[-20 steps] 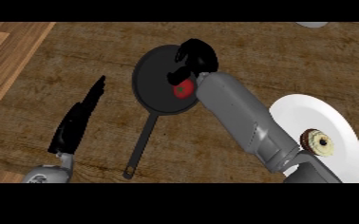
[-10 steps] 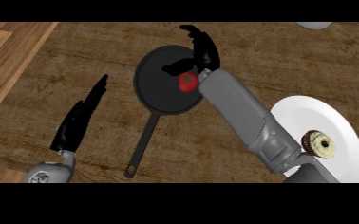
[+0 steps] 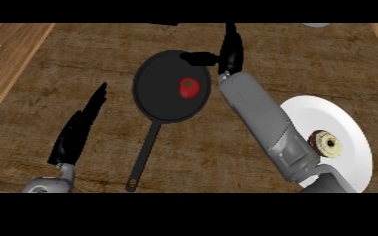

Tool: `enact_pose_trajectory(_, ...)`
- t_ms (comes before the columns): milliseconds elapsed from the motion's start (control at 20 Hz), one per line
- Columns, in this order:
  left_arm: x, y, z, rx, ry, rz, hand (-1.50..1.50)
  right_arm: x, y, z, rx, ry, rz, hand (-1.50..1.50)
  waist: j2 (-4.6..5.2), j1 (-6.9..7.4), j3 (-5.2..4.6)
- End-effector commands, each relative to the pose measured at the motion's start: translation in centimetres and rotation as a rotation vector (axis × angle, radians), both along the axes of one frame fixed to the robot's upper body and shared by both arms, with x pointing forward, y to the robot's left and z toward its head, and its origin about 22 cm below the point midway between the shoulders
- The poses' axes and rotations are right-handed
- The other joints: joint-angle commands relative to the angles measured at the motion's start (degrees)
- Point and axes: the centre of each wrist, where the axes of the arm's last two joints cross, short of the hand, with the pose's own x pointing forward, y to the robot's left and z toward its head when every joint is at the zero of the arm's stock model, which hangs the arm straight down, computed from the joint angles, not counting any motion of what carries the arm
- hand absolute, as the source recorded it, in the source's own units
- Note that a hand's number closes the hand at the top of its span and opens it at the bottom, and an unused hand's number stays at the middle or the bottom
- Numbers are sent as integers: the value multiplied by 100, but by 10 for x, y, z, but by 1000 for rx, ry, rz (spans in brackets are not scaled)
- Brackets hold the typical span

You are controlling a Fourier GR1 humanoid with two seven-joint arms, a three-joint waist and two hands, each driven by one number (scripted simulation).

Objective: Pick the tomato from the plate and place it in the pan

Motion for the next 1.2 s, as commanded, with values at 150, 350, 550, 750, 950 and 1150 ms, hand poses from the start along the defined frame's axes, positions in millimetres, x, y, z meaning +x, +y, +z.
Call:
enact_pose_trajectory(150, -27, 15, -2, 4, 16, 76, 0, 3, -45, -26, 58, -97, -57, -150, -107, -386, 0)
enact_pose_trajectory(350, -22, 35, -5, -3, 16, 105, 0, 3, -89, -42, 8, -118, -24, -150, -137, -562, -7)
enact_pose_trajectory(550, -22, 25, -1, -12, 29, 103, 0, -11, -120, -64, 1, -127, -41, -150, -185, -677, -9)
enact_pose_trajectory(750, -36, 20, -6, -4, 38, 137, 0, -21, -164, -71, -27, -134, -1, -150, -198, -691, -10)
enact_pose_trajectory(950, -26, 14, -10, 1, 22, 118, 0, -22, -203, -56, -37, -123, 12, -150, -196, -710, -11)
enact_pose_trajectory(1150, -26, 33, -15, 3, 54, 136, 0, -38, -219, -62, -23, -102, 42, -150, -198, -710, -12)
